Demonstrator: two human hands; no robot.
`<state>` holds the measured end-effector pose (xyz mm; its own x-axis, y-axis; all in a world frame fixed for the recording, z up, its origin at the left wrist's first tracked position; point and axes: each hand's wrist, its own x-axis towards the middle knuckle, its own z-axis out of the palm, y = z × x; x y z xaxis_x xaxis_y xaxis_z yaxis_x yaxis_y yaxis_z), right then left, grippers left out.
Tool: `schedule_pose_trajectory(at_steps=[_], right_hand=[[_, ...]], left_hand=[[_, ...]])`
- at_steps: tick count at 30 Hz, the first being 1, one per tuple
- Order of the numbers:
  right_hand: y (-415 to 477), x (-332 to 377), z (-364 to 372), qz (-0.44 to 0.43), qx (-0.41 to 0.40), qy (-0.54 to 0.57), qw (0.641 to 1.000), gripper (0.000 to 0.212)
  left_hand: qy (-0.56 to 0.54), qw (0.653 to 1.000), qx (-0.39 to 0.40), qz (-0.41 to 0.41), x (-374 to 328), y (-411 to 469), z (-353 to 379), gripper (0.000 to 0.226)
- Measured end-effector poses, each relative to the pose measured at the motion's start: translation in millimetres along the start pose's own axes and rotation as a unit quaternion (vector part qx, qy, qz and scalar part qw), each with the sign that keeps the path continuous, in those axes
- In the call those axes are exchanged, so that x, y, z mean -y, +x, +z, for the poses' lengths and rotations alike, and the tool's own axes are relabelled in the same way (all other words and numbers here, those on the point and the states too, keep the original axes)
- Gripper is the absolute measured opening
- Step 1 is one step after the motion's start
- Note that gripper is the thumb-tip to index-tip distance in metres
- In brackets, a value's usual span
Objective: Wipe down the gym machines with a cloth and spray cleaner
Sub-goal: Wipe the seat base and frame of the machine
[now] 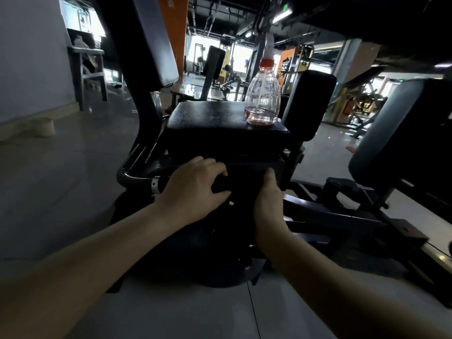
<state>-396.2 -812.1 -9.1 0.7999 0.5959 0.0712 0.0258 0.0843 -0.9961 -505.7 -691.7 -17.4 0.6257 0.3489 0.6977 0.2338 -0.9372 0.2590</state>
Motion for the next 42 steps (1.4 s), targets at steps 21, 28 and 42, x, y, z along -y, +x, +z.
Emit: schedule_pose_trajectory(at_steps=[21, 28, 42], right_hand=[[27.5, 16.3, -12.2, 0.197, 0.096, 0.098, 0.971, 0.031], [31.9, 3.1, -5.1, -0.389, 0.005, -0.352, 0.851, 0.036], [42.8, 55.2, -2.3, 0.060, 0.166, -0.314, 0.933, 0.033]], left_hand=[[0.011, 1.000, -0.001, 0.006, -0.6, 0.6, -1.5, 0.037], [0.011, 1.000, -0.009, 0.007, -1.1, 0.7, -0.8, 0.037], [-0.020, 1.000, -0.002, -0.024, -4.9, -1.7, -5.1, 0.044]])
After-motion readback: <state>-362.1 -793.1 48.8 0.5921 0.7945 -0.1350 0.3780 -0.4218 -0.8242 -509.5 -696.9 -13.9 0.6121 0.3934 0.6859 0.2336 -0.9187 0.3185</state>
